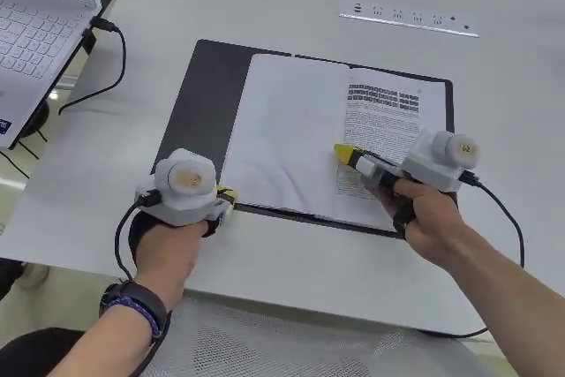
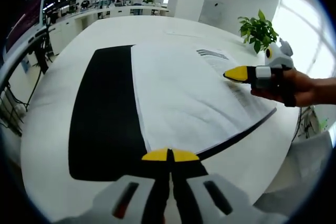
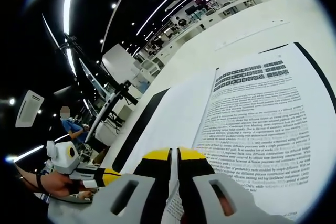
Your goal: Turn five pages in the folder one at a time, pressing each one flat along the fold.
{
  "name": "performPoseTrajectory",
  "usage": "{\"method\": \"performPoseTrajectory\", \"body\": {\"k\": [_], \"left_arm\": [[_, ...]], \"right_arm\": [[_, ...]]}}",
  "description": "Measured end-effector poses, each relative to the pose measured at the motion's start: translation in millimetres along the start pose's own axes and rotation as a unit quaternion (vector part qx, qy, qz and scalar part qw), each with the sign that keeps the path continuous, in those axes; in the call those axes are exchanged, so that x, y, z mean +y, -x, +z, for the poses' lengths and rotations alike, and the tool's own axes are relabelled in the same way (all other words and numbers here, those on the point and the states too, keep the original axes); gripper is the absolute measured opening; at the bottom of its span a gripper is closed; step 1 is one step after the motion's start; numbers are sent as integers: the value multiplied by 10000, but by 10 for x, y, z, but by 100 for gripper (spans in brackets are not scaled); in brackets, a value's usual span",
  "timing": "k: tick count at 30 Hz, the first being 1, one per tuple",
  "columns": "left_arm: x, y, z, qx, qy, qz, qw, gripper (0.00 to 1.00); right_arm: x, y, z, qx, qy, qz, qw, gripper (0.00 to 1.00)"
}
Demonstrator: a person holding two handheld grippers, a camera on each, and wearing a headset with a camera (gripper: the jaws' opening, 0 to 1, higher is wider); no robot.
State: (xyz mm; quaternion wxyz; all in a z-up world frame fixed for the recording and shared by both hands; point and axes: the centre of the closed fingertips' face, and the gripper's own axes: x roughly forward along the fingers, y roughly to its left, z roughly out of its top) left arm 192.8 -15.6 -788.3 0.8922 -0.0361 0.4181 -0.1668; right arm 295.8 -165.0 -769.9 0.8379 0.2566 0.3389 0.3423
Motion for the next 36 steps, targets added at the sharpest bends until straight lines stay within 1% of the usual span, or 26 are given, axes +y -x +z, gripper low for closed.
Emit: {"method": "performPoseTrajectory", "body": {"k": [3,5,9,12,16,19,23,28,30,33,35,36], "left_arm": [[-5,-3,4,-24,29,-4,10000,0],[-9,-4,7,-33,12,-4,10000,0],[-10,-14,12,-28,30,-5,10000,0],[-1,-28,16,-45,72,-33,10000,0],[15,-44,16,-60,66,-39,10000,0],[22,-55,19,-59,71,-41,9999,0],[24,-62,17,-55,80,-51,9999,0],[32,-66,14,-48,90,-61,9999,0],[37,-69,11,-47,95,-60,9999,0],[38,-66,8,-43,99,-56,9999,0],[39,-64,7,-40,110,-56,9999,0],[41,-62,6,-40,116,-56,9999,0]], "right_arm": [[-18,-39,19,-22,-35,25,10000,1],[-50,-63,30,-42,-38,11,10000,1],[-133,-90,57,-125,-172,-44,9998,0],[-118,-96,76,-152,-191,-3,9997,0],[-148,-120,111,-199,-209,-11,9996,0],[-179,-162,165,-298,-294,-4,9991,0],[-208,-223,237,-342,-308,41,9989,0],[-263,-334,360,-454,-362,-45,9983,0],[-223,-372,409,-509,-382,-70,9979,0],[-204,-423,490,-630,-456,-117,9969,0],[-225,-453,563,-814,-683,-189,9942,0],[-236,-472,603,-922,-882,-234,9916,0]]}}
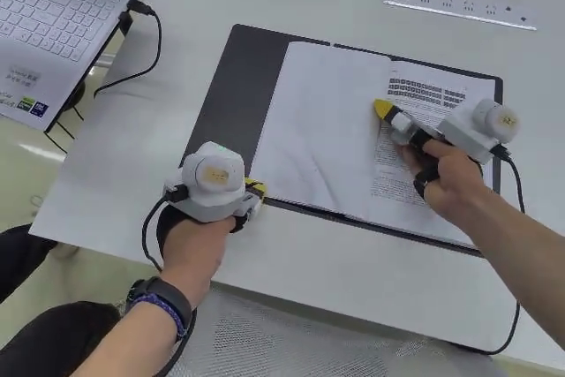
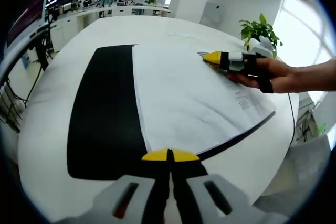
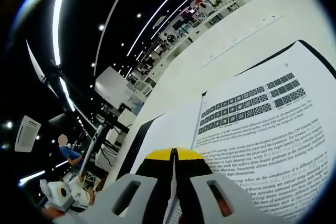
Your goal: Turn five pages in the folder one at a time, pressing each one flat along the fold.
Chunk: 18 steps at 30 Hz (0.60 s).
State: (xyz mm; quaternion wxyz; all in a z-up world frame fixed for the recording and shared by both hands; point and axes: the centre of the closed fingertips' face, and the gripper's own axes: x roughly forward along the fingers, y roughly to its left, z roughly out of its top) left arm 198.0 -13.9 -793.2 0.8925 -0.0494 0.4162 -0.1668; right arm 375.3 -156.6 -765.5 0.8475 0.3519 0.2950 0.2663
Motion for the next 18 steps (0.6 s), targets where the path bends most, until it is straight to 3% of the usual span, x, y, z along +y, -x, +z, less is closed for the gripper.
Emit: {"method": "performPoseTrajectory", "body": {"k": [4,12,18], "left_arm": [[5,8,-3,8,48,3,10000,0],[9,22,-9,15,24,-4,10000,0],[13,32,-12,13,20,2,10000,0]], "right_arm": [[31,-57,126,-327,-301,-103,9990,0],[60,-113,235,-577,-506,-108,9970,0],[-58,-247,380,-723,-557,-176,9957,0]]}}
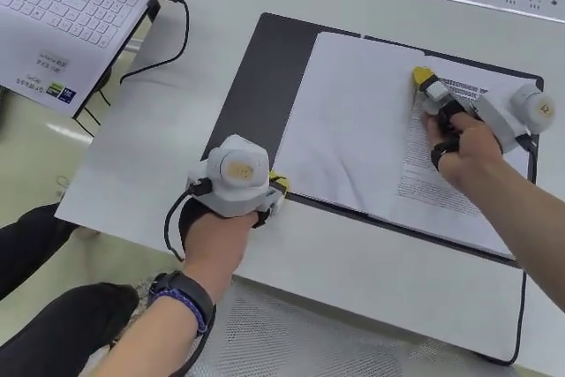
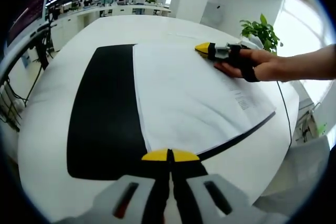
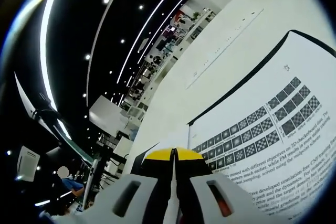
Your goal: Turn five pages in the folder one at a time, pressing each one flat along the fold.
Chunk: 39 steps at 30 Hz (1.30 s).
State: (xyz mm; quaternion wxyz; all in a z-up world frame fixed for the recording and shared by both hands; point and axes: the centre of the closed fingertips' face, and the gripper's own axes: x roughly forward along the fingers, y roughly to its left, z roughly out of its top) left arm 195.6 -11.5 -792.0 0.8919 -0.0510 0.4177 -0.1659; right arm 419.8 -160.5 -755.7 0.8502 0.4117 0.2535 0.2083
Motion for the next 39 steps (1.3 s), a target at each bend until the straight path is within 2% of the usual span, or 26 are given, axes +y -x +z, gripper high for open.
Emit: {"method": "performPoseTrajectory", "body": {"k": [8,11,17,21,23,27,29,39], "left_arm": [[0,13,-4,2,1,-9,10000,0],[-1,17,-1,6,6,-14,10000,0],[1,20,2,2,28,-15,10000,0],[2,18,1,0,44,-15,10000,0],[2,19,2,-7,57,-15,10000,0],[3,12,9,-39,121,-11,9999,0],[2,7,15,-39,147,-3,9999,0],[4,5,15,-56,136,7,9999,0]], "right_arm": [[-96,-184,161,-200,-137,-140,9996,0],[-208,-322,249,-244,-258,-170,9992,0],[-312,-489,318,-173,-192,-229,9994,0],[-331,-475,301,-178,-146,-181,9996,0],[-312,-444,257,-108,-154,-73,9998,0],[-261,-334,135,23,38,91,9999,0],[-223,-258,86,-25,3,152,9999,0],[-117,-74,-65,34,65,214,9997,0]]}}
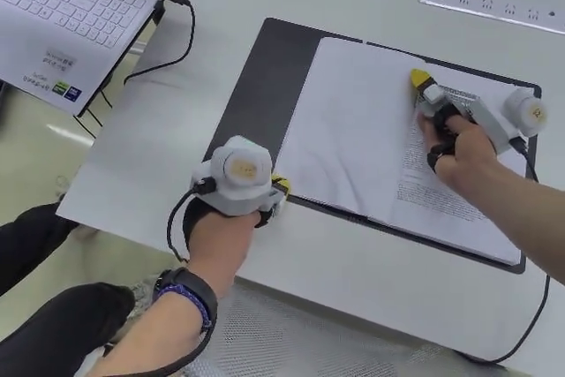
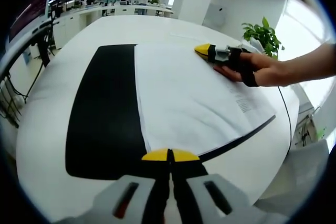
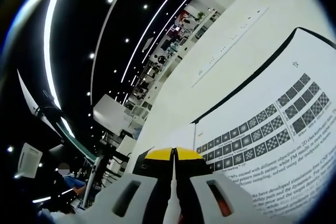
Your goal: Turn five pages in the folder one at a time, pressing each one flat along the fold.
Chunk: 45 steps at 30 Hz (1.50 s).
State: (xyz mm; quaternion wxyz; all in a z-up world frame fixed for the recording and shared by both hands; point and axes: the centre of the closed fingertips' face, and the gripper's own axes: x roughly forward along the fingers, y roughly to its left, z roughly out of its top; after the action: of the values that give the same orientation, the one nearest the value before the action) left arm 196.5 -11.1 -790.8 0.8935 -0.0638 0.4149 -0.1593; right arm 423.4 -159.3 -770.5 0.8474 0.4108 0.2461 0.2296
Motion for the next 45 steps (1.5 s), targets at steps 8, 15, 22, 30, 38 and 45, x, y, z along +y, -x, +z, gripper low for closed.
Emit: {"method": "performPoseTrajectory", "body": {"k": [8,15,22,30,38,45], "left_arm": [[0,0,-1,-29,93,-32,9999,0],[3,-4,-1,-40,144,-52,9999,0],[2,-7,-4,0,168,-42,9998,0],[-4,-4,-7,-65,190,-60,9998,0],[-3,-2,-8,-92,214,-54,9997,0],[1,0,-6,-135,275,-81,9995,0]], "right_arm": [[110,191,-143,0,20,74,10000,0],[316,415,-287,8,45,121,9999,0],[348,566,-394,98,39,202,9997,0],[329,723,-514,213,32,309,9993,0],[374,901,-680,386,91,378,9985,0],[319,1016,-778,475,95,370,9981,0]]}}
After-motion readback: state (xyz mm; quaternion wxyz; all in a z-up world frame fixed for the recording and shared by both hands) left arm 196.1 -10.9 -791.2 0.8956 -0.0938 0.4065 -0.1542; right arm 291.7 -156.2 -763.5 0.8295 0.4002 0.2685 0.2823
